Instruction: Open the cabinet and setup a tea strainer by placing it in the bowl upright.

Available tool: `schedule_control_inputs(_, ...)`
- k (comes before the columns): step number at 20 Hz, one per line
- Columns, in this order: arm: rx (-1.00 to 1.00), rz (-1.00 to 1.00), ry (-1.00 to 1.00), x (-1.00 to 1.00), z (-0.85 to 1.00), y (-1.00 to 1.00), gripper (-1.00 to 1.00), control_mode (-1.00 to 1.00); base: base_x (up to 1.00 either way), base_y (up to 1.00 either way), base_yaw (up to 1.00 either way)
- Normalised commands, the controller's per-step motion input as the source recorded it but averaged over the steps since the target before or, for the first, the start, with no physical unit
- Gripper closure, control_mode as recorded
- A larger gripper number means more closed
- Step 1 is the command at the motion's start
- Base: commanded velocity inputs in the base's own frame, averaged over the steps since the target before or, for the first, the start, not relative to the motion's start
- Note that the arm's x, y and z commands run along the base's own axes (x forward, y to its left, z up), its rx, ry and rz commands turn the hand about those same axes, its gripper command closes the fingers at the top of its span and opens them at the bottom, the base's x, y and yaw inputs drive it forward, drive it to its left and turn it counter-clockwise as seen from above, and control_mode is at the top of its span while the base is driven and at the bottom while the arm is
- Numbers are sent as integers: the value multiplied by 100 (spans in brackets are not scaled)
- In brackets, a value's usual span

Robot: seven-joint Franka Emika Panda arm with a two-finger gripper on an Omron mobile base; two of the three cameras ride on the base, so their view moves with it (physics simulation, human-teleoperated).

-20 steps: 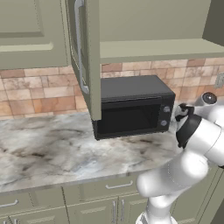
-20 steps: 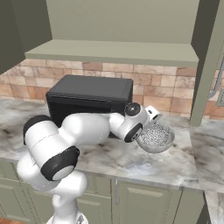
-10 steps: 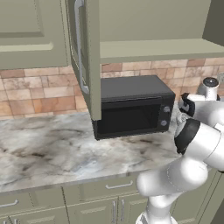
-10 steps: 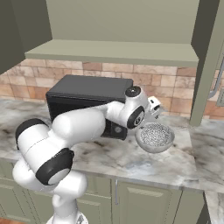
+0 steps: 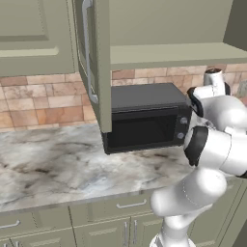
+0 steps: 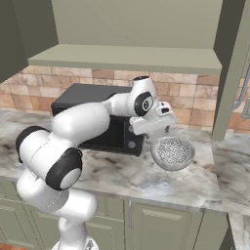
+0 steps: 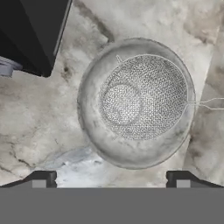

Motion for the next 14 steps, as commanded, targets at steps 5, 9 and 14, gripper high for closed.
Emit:
schedule_control_inputs(5,35,-22,-8,-73,0,26,-100,-100,0,0,0)
schedule_control_inputs(9,25,-17,-19,-81,2,49,-100,-100,0,0,0)
schedule_control_inputs(14,0,-14,-6,-41,15,78,-100,-100,0,0,0)
